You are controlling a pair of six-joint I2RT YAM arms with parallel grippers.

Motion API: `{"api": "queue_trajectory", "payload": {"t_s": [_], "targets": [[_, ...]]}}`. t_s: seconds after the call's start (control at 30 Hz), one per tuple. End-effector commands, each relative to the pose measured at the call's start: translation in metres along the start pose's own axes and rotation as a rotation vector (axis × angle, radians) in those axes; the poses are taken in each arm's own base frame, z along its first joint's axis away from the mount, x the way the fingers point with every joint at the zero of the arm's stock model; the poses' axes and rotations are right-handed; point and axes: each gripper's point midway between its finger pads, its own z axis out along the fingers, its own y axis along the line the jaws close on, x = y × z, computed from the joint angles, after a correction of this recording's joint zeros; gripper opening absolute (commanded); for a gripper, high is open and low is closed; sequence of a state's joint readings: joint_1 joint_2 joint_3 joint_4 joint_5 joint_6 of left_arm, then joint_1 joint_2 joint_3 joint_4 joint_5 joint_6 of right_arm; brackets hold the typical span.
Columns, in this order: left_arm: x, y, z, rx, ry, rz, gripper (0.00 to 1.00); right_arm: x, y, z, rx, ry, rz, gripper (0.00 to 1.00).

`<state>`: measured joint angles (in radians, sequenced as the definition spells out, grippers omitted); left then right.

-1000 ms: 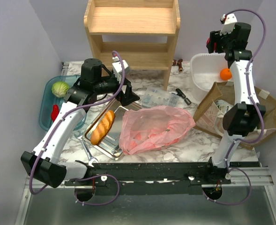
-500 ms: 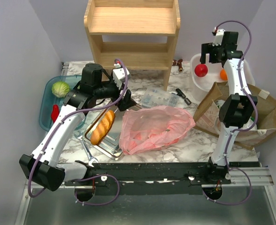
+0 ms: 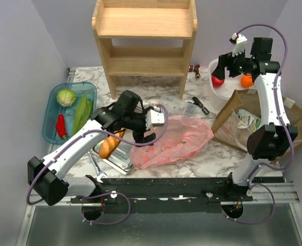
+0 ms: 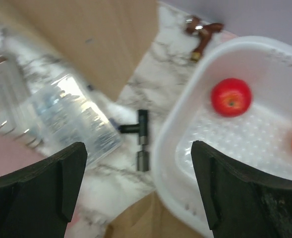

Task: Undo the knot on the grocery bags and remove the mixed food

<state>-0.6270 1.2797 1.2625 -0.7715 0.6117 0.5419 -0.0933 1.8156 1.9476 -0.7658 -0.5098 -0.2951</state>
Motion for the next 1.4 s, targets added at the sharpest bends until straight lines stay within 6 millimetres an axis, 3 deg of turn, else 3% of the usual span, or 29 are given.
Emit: {"api": "queue_trajectory", "payload": {"t_s": [0.0,0.1,0.17,0.3,0.37,0.5,0.6,0.67,0.77,0.87,0.93,1.0,1.07,1.17,1.27,1.37], "targets": [[0.05,-0.046,0.024,0.163,0.129,0.111,0.74,0.039,0.09,-0.021,-0.326,0.08,-0.027,0.9],[0.079,-0.064,0.037,0.212,0.178,0.173,0.6,0.097,0.156,-0.032,-0.521,0.221,-0.053,0.84],[0.096,-0.074,0.046,0.244,0.195,0.23,0.53,0.133,0.185,-0.038,-0.588,0.289,-0.087,0.75],[0.114,-0.079,0.063,0.241,0.21,0.313,0.47,0.179,0.223,-0.045,-0.672,0.344,-0.161,0.61],[0.115,-0.077,0.07,0.221,0.202,0.32,0.47,0.204,0.24,-0.044,-0.677,0.397,-0.263,0.6],[0.128,-0.084,0.079,0.238,0.215,0.34,0.5,0.249,0.241,-0.027,-0.603,0.483,-0.359,0.57],[0.142,-0.092,0.084,0.263,0.232,0.38,0.62,0.284,0.222,-0.009,-0.531,0.589,-0.392,0.55],[0.148,-0.094,0.086,0.27,0.245,0.392,0.64,0.307,0.208,0.0,-0.479,0.649,-0.419,0.52],[0.156,-0.09,0.088,0.256,0.283,0.389,0.64,0.319,0.191,0.012,-0.388,0.663,-0.457,0.49],[0.162,-0.081,0.083,0.225,0.325,0.361,0.61,0.313,0.173,0.022,-0.288,0.641,-0.506,0.49],[0.157,-0.074,0.073,0.21,0.318,0.292,0.61,0.298,0.17,0.018,-0.268,0.623,-0.524,0.49],[0.137,-0.072,0.059,0.213,0.272,0.228,0.72,0.264,0.184,0.003,-0.333,0.56,-0.509,0.55],[0.108,-0.074,0.047,0.205,0.201,0.192,0.85,0.224,0.21,-0.023,-0.465,0.478,-0.47,0.69],[0.066,-0.092,0.031,0.263,0.069,0.21,0.98,0.169,0.234,-0.061,-0.564,0.361,-0.446,0.83],[0.038,-0.095,0.024,0.264,0.023,0.224,0.99,0.127,0.241,-0.092,-0.549,0.258,-0.434,0.9],[0.014,-0.091,0.015,0.243,-0.002,0.201,0.98,0.078,0.232,-0.114,-0.441,0.16,-0.39,0.91]]}}
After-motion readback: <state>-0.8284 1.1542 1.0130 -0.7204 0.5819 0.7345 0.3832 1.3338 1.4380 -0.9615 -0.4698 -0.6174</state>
